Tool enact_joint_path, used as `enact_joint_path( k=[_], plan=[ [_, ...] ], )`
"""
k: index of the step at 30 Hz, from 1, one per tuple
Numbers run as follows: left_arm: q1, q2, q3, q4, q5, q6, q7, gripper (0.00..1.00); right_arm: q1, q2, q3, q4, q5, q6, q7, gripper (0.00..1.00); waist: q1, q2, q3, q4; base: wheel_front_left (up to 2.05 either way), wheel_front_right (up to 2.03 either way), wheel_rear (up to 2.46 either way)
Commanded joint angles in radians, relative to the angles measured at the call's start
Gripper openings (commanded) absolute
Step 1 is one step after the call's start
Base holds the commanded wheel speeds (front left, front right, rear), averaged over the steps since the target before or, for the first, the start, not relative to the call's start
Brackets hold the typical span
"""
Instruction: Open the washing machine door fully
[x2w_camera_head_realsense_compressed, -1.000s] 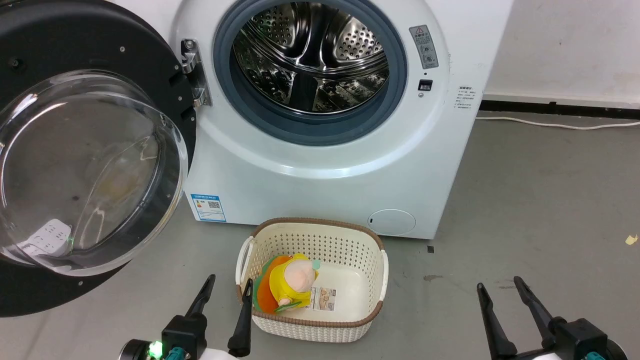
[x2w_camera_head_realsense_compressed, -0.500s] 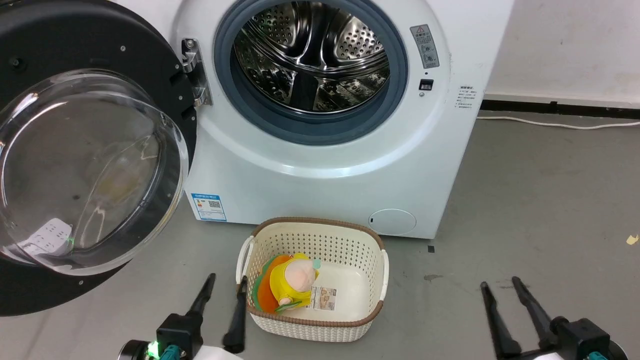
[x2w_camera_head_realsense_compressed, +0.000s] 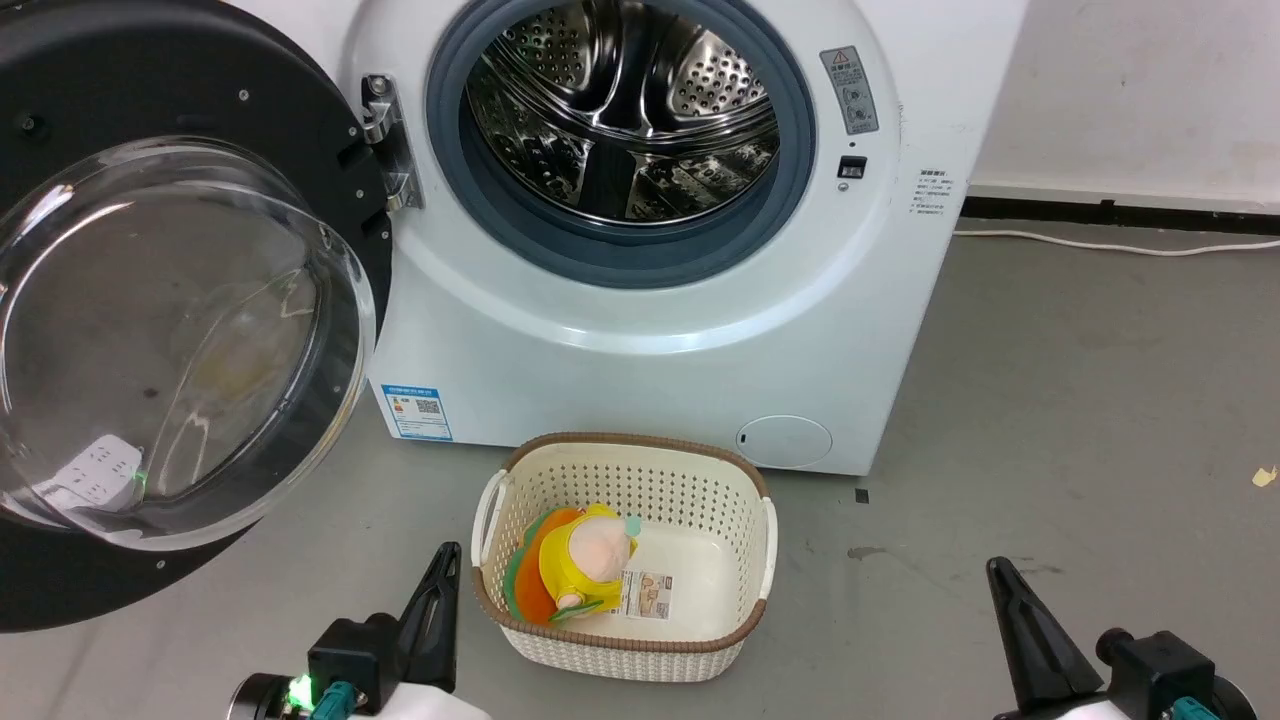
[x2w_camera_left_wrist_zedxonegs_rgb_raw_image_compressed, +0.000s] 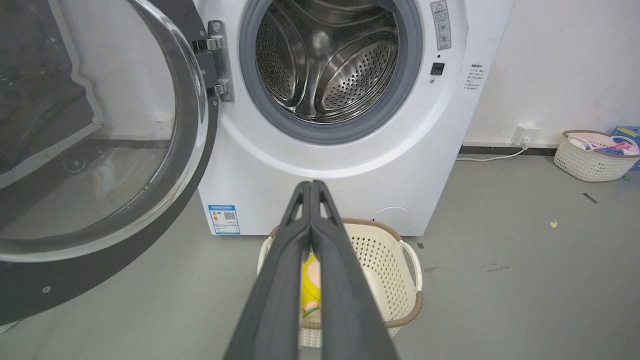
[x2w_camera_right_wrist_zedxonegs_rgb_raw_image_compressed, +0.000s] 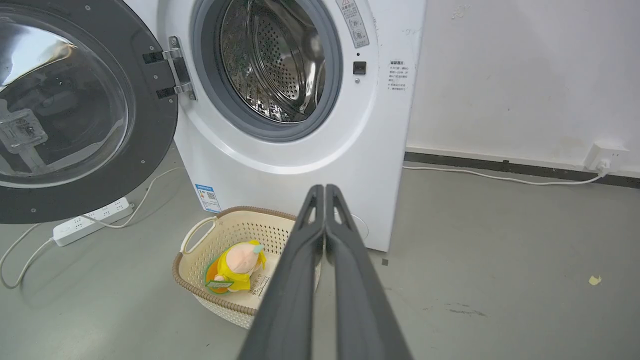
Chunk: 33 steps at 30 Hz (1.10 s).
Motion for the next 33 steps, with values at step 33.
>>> enact_joint_path(
  k=[33],
  plan=[
    [0.002, -0.038, 0.075, -0.054, 0.072, -0.028, 0.069, 0.00, -0.028, 0.002, 0.004, -0.044, -0.029, 0.000, 0.070, 0.00, 0.0000, -0.0001, 0.009, -0.014, 0.00, 0.00, 0.00]
  ],
)
